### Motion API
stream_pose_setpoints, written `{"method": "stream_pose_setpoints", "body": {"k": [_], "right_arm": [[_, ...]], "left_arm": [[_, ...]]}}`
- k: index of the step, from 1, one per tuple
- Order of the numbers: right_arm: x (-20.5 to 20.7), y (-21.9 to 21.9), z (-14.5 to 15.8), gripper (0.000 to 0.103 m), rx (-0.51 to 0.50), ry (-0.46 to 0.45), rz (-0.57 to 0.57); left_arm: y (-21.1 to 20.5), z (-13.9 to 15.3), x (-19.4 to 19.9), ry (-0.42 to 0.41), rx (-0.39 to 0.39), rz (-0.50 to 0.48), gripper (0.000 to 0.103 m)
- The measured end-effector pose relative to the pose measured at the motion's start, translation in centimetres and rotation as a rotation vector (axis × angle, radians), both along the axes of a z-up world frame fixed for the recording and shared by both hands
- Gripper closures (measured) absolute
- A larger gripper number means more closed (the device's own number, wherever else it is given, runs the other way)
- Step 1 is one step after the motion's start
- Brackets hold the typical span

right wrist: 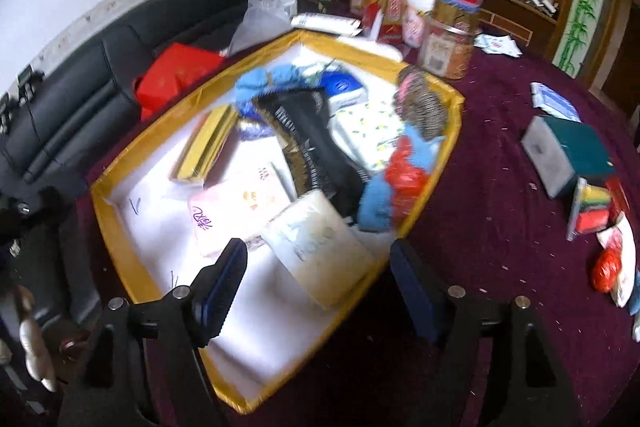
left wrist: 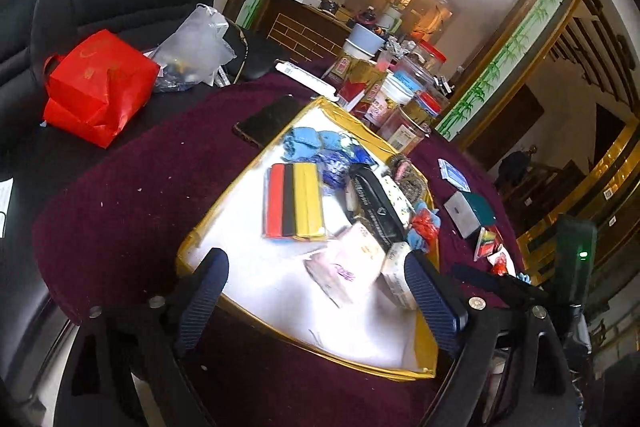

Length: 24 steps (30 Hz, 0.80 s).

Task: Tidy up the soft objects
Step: 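Carry striped pack into tray with left tool while right tool places Face pack there, then move both tools back toward the remaining items on the table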

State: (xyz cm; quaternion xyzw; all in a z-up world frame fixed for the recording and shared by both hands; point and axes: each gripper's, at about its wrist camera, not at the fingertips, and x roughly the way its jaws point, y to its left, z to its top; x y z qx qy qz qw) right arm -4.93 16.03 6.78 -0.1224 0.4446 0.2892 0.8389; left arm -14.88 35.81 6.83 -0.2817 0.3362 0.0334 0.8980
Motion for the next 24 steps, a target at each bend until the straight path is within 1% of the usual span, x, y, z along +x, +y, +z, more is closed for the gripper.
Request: {"method": "stream_pose_setpoints", "body": {"k": [2, 5, 10, 17, 21, 24], "right_arm": [[-0.4, -1.6, 0.7, 0.025, 0.031, -0.009, -0.021], [-0.6, -4.4, 1.2, 0.024, 0.073, -0.012, -0.066], [-0.6, -9.9, 0.8, 0.024, 0.108, 0.009, -0.163], [-0.6, -18.9, -0.2, 0.024, 0.165, 0.030, -0.322], [-0.9, -24.5, -0.9, 0.024, 0.204, 0.046, -0.426], [-1.3, -28.0, -1.2, 0.024, 0.218, 0.048, -0.492]], "left_arm": [[-1.0, 0.3, -0.1, -0.001, 0.014, -0.013, 0.009], [-3.1, 0.4, 0.1, 0.014, 0.031, -0.051, 0.008], [-7.2, 0.7, 0.5, 0.033, 0.054, -0.136, 0.008], [-15.8, 1.6, 1.7, 0.043, 0.129, -0.320, 0.007], [-21.4, 0.6, 3.0, 0.078, 0.181, -0.436, 0.007], [-25.4, -0.7, 4.7, 0.114, 0.198, -0.521, 0.007]]}}
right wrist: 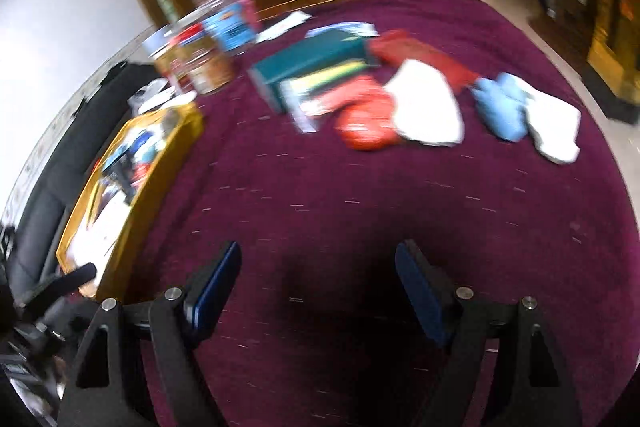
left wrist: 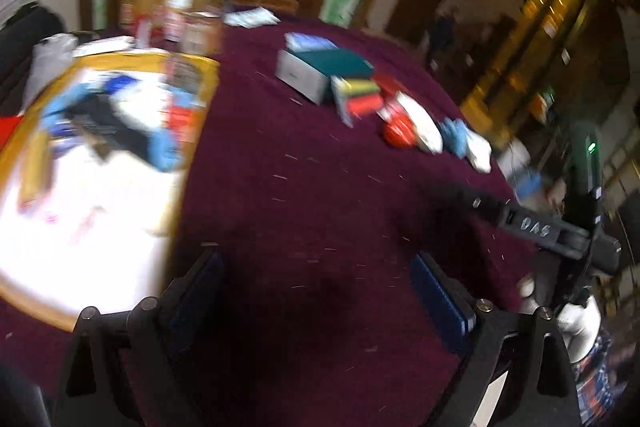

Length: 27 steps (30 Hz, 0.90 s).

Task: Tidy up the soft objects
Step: 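Move both tools back toward the remaining items on the table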

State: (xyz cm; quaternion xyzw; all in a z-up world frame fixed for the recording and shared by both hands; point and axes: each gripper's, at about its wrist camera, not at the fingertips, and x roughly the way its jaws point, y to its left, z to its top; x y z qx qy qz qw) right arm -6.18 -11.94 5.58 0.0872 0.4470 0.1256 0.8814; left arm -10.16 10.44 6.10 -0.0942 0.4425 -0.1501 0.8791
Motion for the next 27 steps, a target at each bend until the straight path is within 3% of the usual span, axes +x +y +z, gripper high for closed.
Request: {"method": "stream_pose_setpoints", "body": {"k": [6, 11, 13, 18, 23, 27], "right_arm": [[-0.7, -5.3, -0.2, 0.024, 0.000, -0.001, -0.108], [-1.2, -8.2, -0.5, 0.024, -0.004, 0.000, -0.168], [-1.0, -9.0, -0.7, 0.024, -0.001, 0.005, -0.183], [0.7, -10.1, -1.1, 0.024, 0.012, 0.019, -0.215], [2.8, -9.8, -1.0, 0.024, 0.021, 0.018, -0.220], [5.4, -8.9, -0.7, 0.024, -0.005, 0.008, -0.214]], "left_arm": [[-4.5, -1.7, 4.3, 0.022, 0.025, -0.047, 0.007], [-4.8, -3.9, 6.9, 0.038, 0.068, 0.011, 0.007], [-4.4, -5.0, 7.3, 0.066, 0.054, 0.035, 0.007], [-4.1, -5.3, 6.9, 0.039, 0.041, 0.032, 0.001], [-3.0, -5.3, 6.9, 0.031, -0.044, 0.034, 0.001], [-3.1, -5.3, 7.1, 0.029, -0.060, 0.031, 0.001]]}}
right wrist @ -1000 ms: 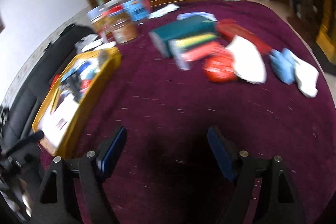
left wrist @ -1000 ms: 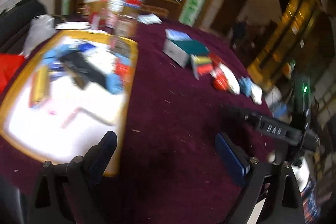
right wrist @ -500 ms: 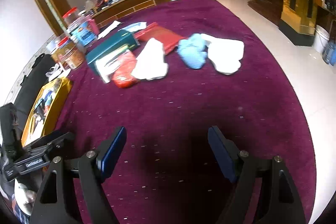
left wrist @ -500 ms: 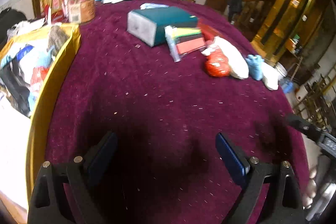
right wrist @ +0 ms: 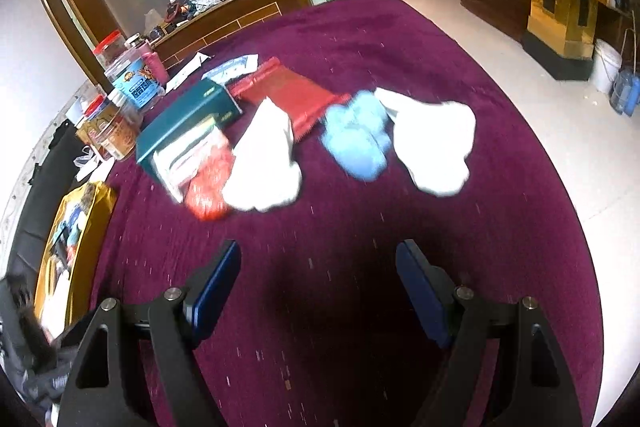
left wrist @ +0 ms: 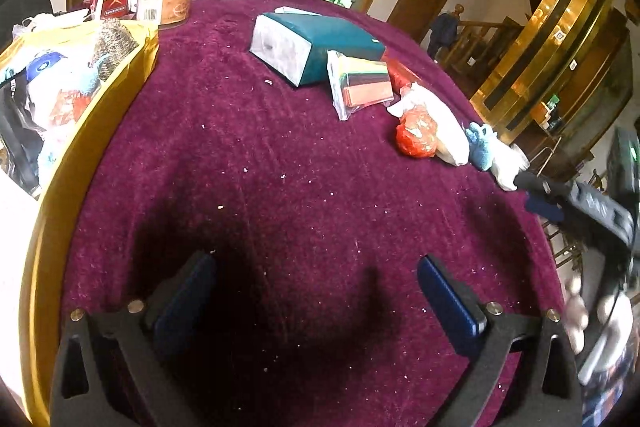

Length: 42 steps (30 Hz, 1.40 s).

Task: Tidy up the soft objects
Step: 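Move both tools back toward the remaining items on the table, then grasp the red plastic bag with left tool while right tool grasps a white cloth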

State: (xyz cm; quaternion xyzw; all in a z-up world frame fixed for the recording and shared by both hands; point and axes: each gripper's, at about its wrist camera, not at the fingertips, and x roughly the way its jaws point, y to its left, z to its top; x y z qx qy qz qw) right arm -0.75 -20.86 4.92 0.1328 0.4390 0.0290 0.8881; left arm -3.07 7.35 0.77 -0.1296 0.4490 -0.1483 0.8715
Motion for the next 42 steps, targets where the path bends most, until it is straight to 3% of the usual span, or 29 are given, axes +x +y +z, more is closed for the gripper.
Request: {"method": "stream_pose_setpoints", "body": {"k": [6, 8, 11, 13, 14, 16, 18, 23, 25, 27, 28, 30, 36, 42], "right_arm": [[5.5, 3.1, 1.3, 0.024, -0.101, -0.030, 0.032], [8.1, 4.8, 1.2, 0.024, -0.168, 0.000, 0.045], [11.5, 6.2, -0.2, 0.024, -0.190, 0.087, 0.047], [13.5, 6.7, -2.3, 0.039, -0.175, 0.185, 0.042], [13.7, 6.8, -2.9, 0.060, -0.153, 0.203, 0.051], [13.2, 7.3, -3.2, 0.069, -0.134, 0.206, 0.066], [12.1, 8.0, -3.4, 0.071, -0.095, 0.226, 0.130], [6.4, 11.1, -2.9, 0.071, -0.049, 0.257, 0.364], [4.2, 11.6, -2.6, 0.063, -0.008, 0.263, 0.421], [2.6, 10.8, -1.9, 0.044, 0.015, 0.238, 0.402], [2.0, 10.1, -1.3, 0.042, 0.001, 0.205, 0.373], [1.4, 9.1, -0.7, 0.041, -0.042, 0.158, 0.326], [2.4, 9.6, -1.2, 0.038, -0.065, 0.139, 0.299], [3.7, 11.5, -3.4, 0.038, -0.029, 0.128, 0.303]], "left_arm": [[0.1, 0.0, -0.1, -0.006, -0.015, 0.007, 0.001], [0.3, 0.0, -0.1, -0.009, -0.025, 0.010, 0.001], [0.4, 0.0, -0.1, -0.011, -0.037, 0.012, 0.001], [0.5, 0.0, -0.1, -0.011, -0.043, 0.013, 0.001], [0.6, 0.0, -0.1, -0.012, -0.047, 0.013, 0.001], [0.7, 0.0, -0.1, -0.012, -0.053, 0.013, 0.001], [0.7, 0.0, 0.0, -0.013, -0.055, 0.014, 0.001], [0.8, -0.1, 0.0, -0.012, -0.059, 0.013, 0.001], [0.8, 0.0, 0.0, -0.011, -0.056, 0.013, 0.001], [0.8, 0.0, 0.0, -0.011, -0.059, 0.013, 0.001], [0.8, 0.0, 0.0, -0.011, -0.060, 0.013, 0.001], [0.7, 0.0, 0.0, -0.010, -0.058, 0.013, 0.001], [0.0, 0.0, 0.1, -0.001, -0.002, 0.002, 0.001], [-3.2, -0.3, -0.2, 0.023, 0.215, -0.069, 0.001]]}}
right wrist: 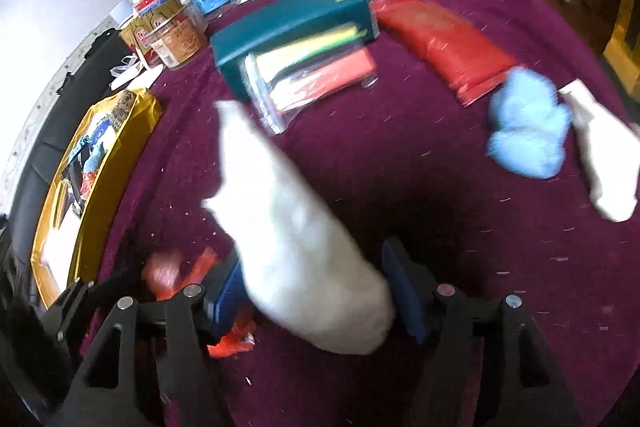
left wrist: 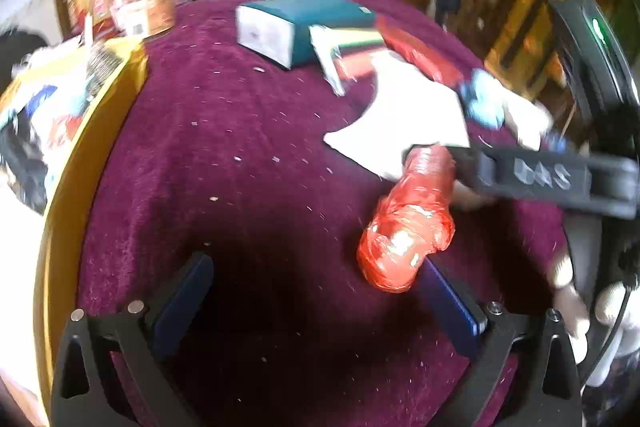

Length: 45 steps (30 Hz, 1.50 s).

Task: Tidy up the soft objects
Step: 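Grasp the red plastic bag with left tool while right tool grasps a white cloth, then lower red bag into tray with left tool while right tool releases white cloth into tray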

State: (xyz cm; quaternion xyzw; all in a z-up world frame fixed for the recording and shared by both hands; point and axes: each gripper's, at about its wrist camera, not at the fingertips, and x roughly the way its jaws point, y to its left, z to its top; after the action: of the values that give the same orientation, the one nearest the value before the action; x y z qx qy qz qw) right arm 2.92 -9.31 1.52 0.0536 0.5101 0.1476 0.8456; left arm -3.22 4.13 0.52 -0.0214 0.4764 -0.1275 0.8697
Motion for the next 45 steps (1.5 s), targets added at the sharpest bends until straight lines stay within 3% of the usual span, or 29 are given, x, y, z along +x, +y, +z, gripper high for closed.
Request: {"method": "stream_pose_setpoints", "body": {"k": [1, 2, 3, 9, 16, 19, 22, 23, 24, 35, 39, 45], "right_arm": [[-0.1, 0.2, 0.0, 0.044, -0.001, -0.004, 0.012], [-0.1, 0.3, 0.1, 0.070, -0.010, -0.013, 0.018], [-0.3, 0.2, 0.1, 0.082, -0.003, -0.004, 0.022], [-2.7, -3.2, 0.3, 0.084, -0.012, 0.023, -0.017], [-5.2, -7.0, 0.1, 0.083, 0.025, 0.026, -0.064], [-5.6, -7.5, 0.0, 0.083, 0.040, 0.019, -0.072], [-5.8, -7.3, 0.0, 0.083, 0.033, 0.005, -0.079], [-5.9, -7.3, 0.0, 0.083, 0.028, 0.002, -0.081], [-6.0, -7.2, 0.0, 0.083, 0.023, -0.001, -0.083], [-7.7, -6.7, 1.3, 0.083, 0.041, -0.045, -0.096], [-8.3, -6.2, 2.4, 0.083, 0.050, -0.065, -0.095], [-9.3, -3.8, 4.4, 0.083, 0.062, -0.098, -0.047]], "left_arm": [[-0.4, -0.1, -0.1, 0.002, 0.022, -0.016, 0.001], [-0.7, -0.1, -0.2, 0.003, 0.039, -0.027, 0.001], [-0.6, -0.1, -0.2, 0.004, 0.039, -0.027, 0.001], [-0.1, 0.3, -0.5, 0.024, -0.023, -0.011, 0.001], [-3.2, 0.7, 1.6, -0.032, 0.085, -0.064, 0.001], [-4.3, 0.1, 3.1, -0.019, 0.118, -0.078, 0.001], [-4.4, 0.0, 2.7, -0.025, 0.140, -0.083, 0.021], [-4.3, 0.3, 2.3, -0.028, 0.140, -0.081, 0.044], [-4.0, 0.6, 2.0, -0.021, 0.137, -0.074, 0.055], [2.6, 5.0, -4.8, -0.066, -0.167, 0.003, 0.055], [6.1, 6.2, -6.5, -0.092, -0.237, 0.061, 0.055], [13.7, 7.3, -8.8, -0.139, -0.269, 0.202, 0.054]]}}
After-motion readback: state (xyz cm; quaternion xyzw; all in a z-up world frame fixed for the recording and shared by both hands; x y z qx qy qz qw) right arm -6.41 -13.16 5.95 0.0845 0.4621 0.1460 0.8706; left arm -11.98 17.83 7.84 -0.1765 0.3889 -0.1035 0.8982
